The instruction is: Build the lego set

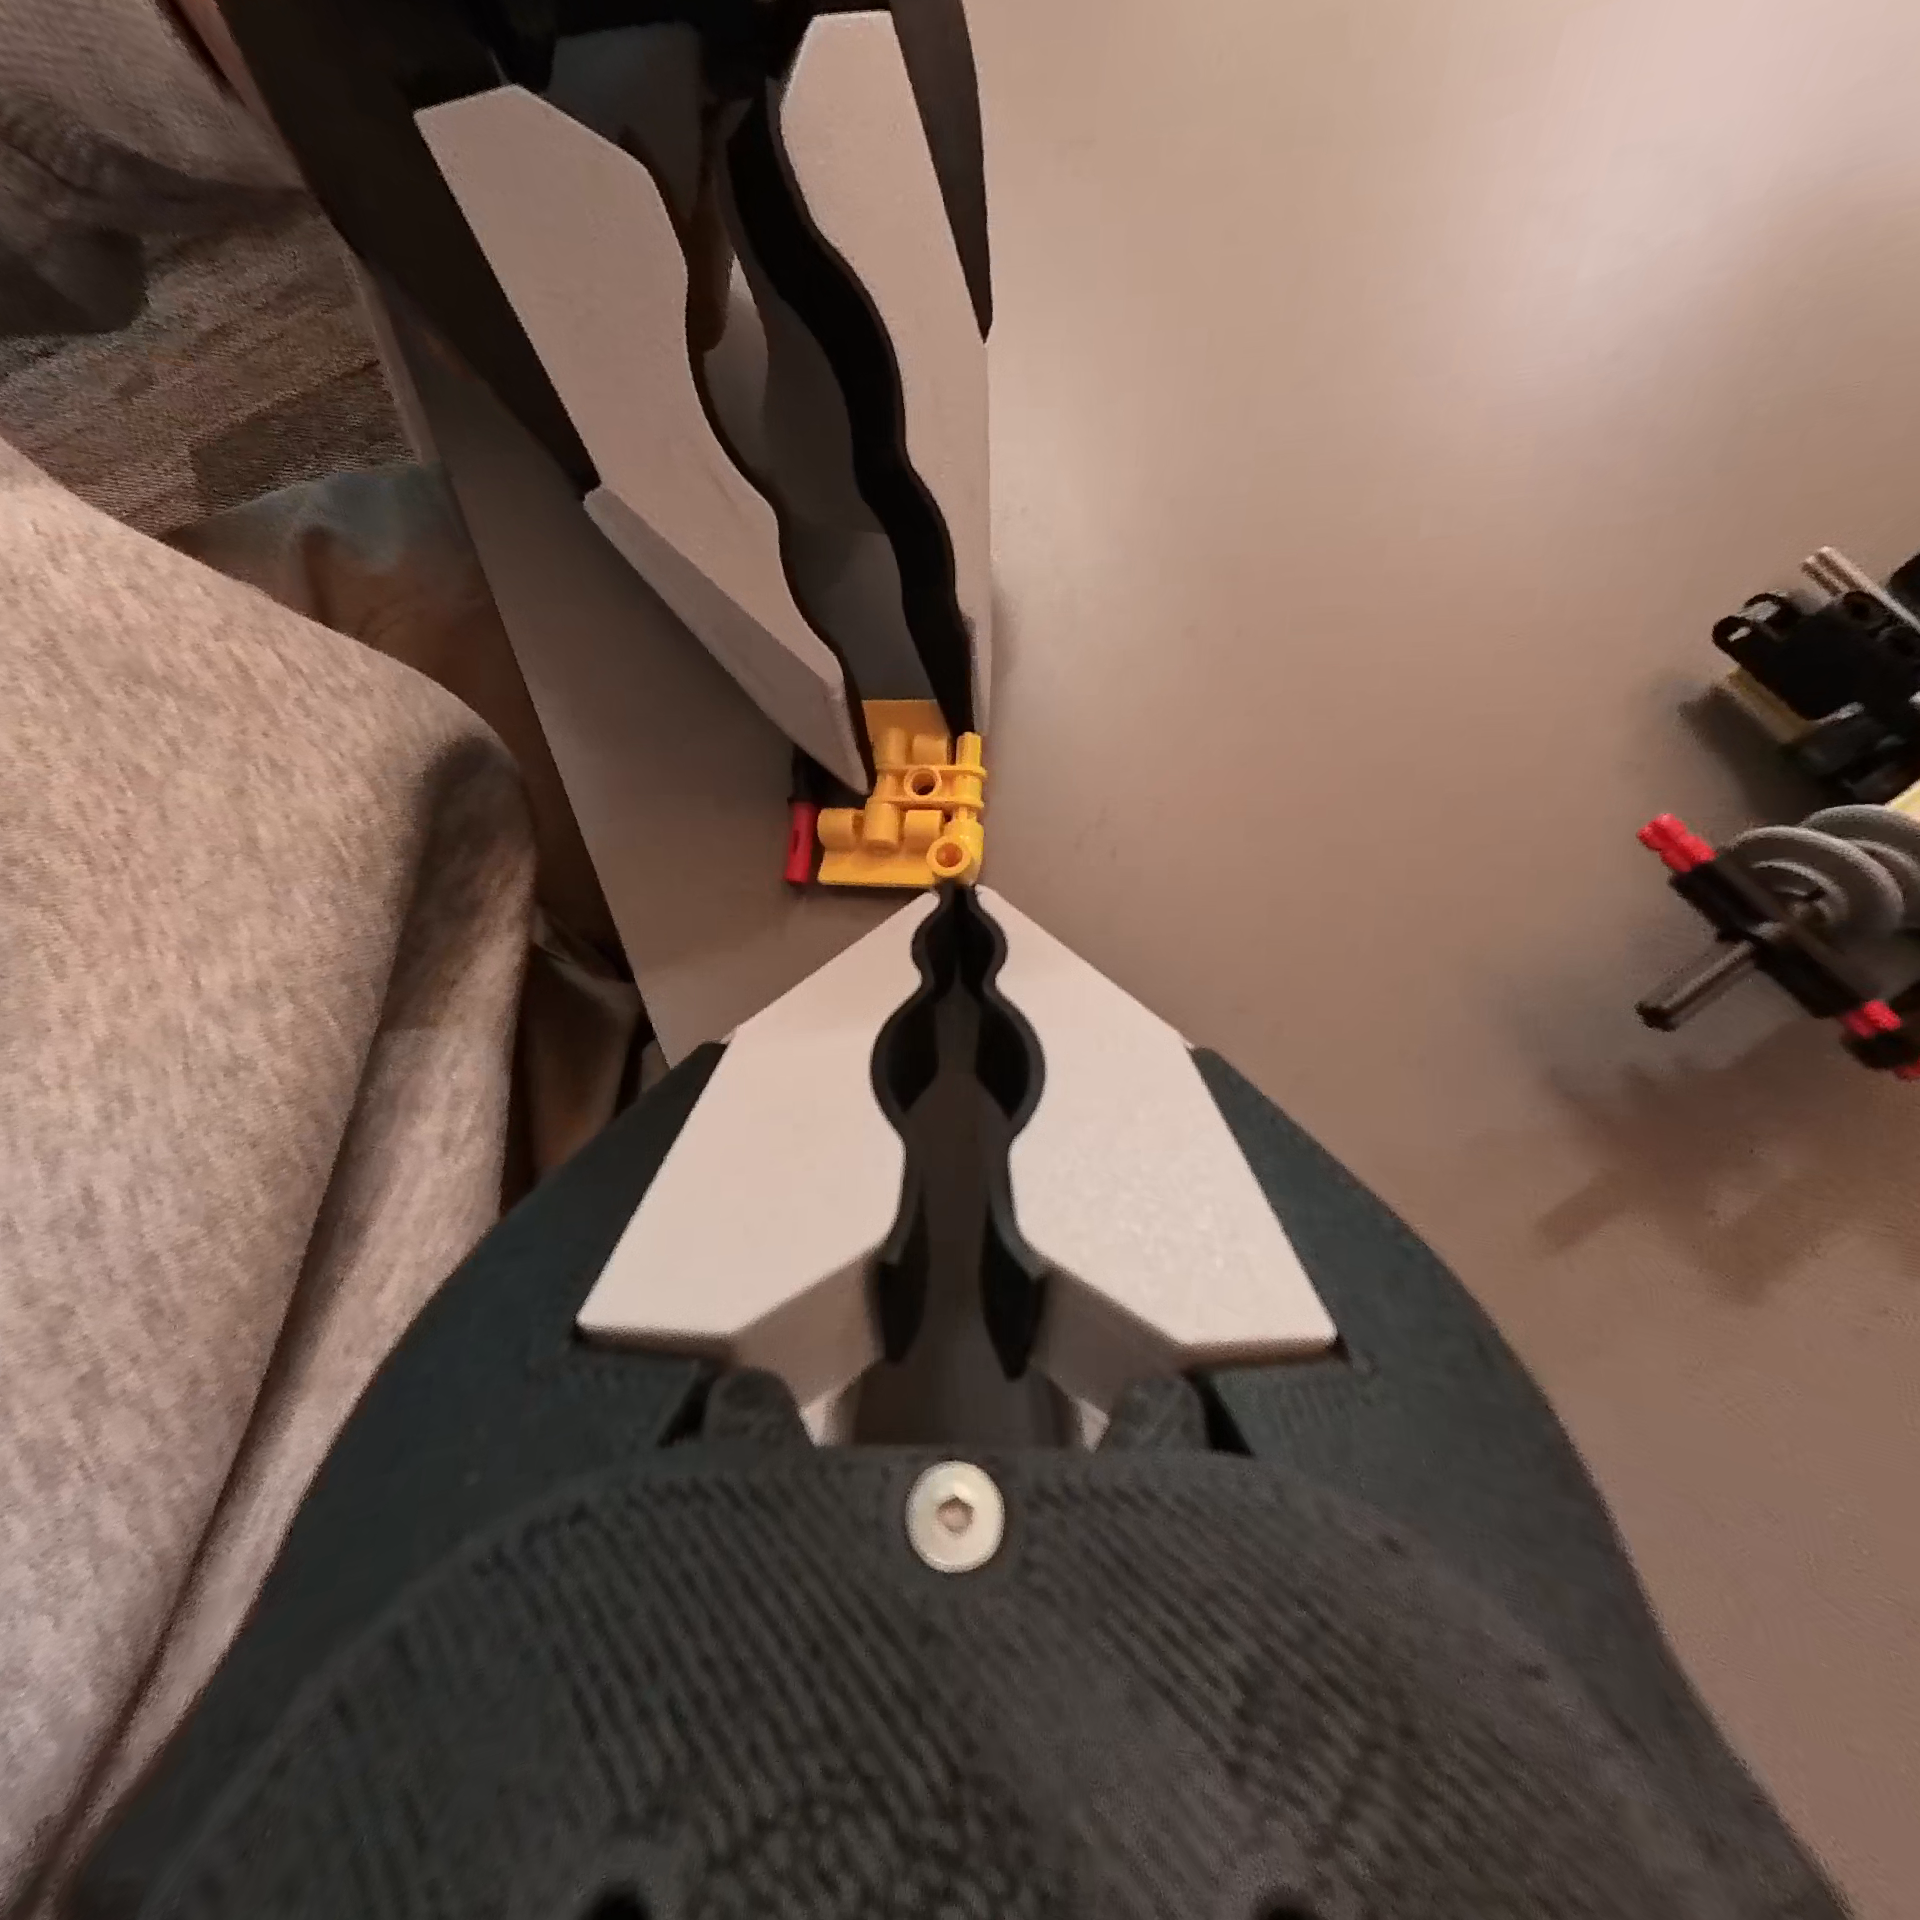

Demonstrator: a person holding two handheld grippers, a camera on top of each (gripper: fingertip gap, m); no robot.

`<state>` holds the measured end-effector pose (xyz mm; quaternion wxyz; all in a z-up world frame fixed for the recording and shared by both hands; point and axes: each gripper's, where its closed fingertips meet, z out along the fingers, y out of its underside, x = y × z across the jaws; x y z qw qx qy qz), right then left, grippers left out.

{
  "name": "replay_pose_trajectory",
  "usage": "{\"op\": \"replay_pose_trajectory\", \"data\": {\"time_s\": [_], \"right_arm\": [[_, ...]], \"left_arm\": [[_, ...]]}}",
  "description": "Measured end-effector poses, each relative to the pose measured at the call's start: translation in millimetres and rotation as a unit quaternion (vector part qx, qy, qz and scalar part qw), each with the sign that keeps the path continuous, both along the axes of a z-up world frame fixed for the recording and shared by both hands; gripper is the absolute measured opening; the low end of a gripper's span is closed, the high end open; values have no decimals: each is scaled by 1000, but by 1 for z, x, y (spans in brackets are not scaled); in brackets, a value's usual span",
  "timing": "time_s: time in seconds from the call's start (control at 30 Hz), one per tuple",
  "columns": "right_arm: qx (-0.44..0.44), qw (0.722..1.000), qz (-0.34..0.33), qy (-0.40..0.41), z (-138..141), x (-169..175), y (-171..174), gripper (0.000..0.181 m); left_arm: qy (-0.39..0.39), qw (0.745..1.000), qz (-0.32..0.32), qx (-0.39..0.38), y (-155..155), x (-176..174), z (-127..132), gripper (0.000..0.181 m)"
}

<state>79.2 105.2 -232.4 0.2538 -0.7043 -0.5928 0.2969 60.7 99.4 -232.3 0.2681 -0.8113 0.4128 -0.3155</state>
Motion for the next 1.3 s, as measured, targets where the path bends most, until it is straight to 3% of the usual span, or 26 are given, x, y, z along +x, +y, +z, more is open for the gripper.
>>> {"op": "replay_pose_trajectory", "data": {"time_s": [0.03,0.63,0.73,0.83,1.03,1.17,1.3], "right_arm": [[-1,1000,-1,0,0,0,0,0],[13,1000,-6,15,-1,0,0,0],[33,998,-34,30,2,5,6,23],[59,995,-56,58,13,11,13,32],[69,965,-92,237,70,10,29,47],[-37,929,-47,366,105,9,11,41],[-141,900,28,412,119,4,-18,43]], "left_arm": [[0,1000,-1,1,0,0,0,18],[0,1000,2,-1,0,-4,0,18],[-17,1000,12,3,2,-7,5,18],[-58,998,20,0,4,-9,16,18],[-148,976,10,158,9,-7,64,17],[-243,961,-26,132,-6,5,88,16],[-270,946,-60,167,-19,8,106,15]]}}
